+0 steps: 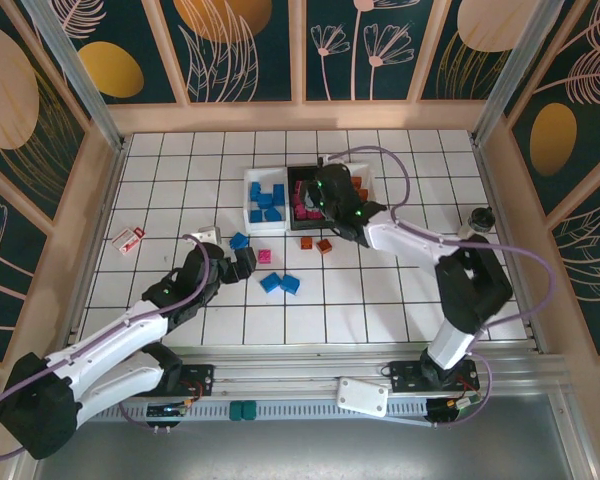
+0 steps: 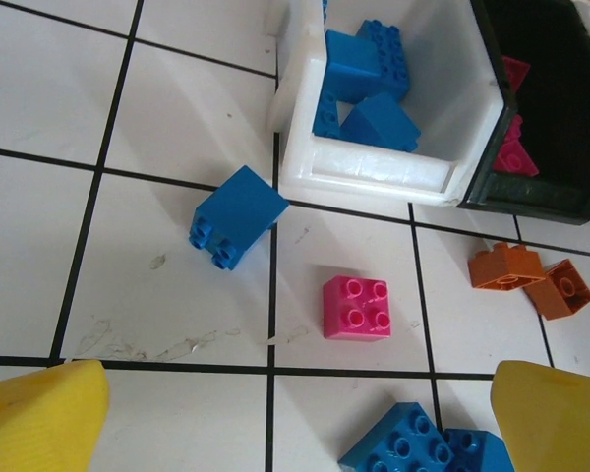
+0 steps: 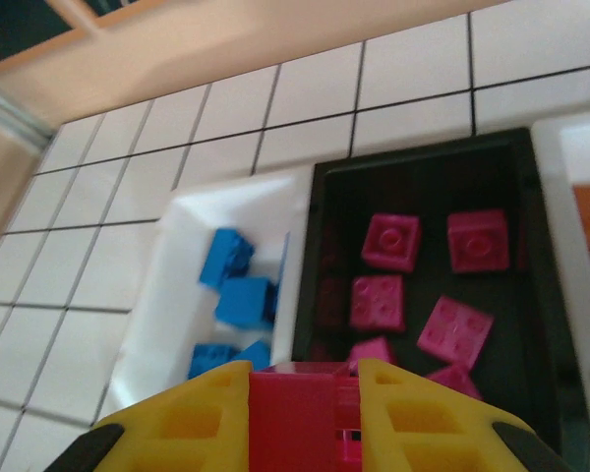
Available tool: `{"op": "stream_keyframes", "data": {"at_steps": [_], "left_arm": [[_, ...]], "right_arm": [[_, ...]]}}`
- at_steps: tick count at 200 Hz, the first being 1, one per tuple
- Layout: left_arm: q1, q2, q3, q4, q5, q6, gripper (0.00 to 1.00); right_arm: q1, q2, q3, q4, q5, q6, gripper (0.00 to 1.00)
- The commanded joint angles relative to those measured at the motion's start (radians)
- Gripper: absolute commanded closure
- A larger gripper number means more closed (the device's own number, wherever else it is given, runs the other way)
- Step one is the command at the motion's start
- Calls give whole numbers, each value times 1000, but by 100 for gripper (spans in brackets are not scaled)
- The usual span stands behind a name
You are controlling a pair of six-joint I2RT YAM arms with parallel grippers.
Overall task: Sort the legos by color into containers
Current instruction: Place the lego in the container, then pick up the lego from the middle-left of the table.
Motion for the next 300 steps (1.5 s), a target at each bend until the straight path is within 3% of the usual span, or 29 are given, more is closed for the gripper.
{"op": "stream_keyframes", "data": {"at_steps": [1,23,47,72,100,150,212,263,300], "left_arm": [[2,21,1,22,16,-2,1],[2,54,8,40,28,15,1],[2,131,39,57,47,37,1],[2,228,79,92,73,56,6],[2,369,140,132,105,82,9],[2,607,247,156,70,114,19],[1,800,328,181,52,140,35],[-4,800,338,197,104,133,65],[-18,696,403,154,171,130,72]], "right_arm": [[-32,120,102,-70,23,-40,81],[-50,218,212,-113,11,-45,76],[-56,276,298,-159,9,-51,45],[-56,227,266,-133,-16,-48,36],[-40,118,147,-85,-30,-41,35],[-12,-65,-73,-21,-31,-13,35],[3,-215,-208,17,-36,12,35],[2,-280,-265,13,-25,24,35],[1,-343,-346,15,-15,45,35]]}}
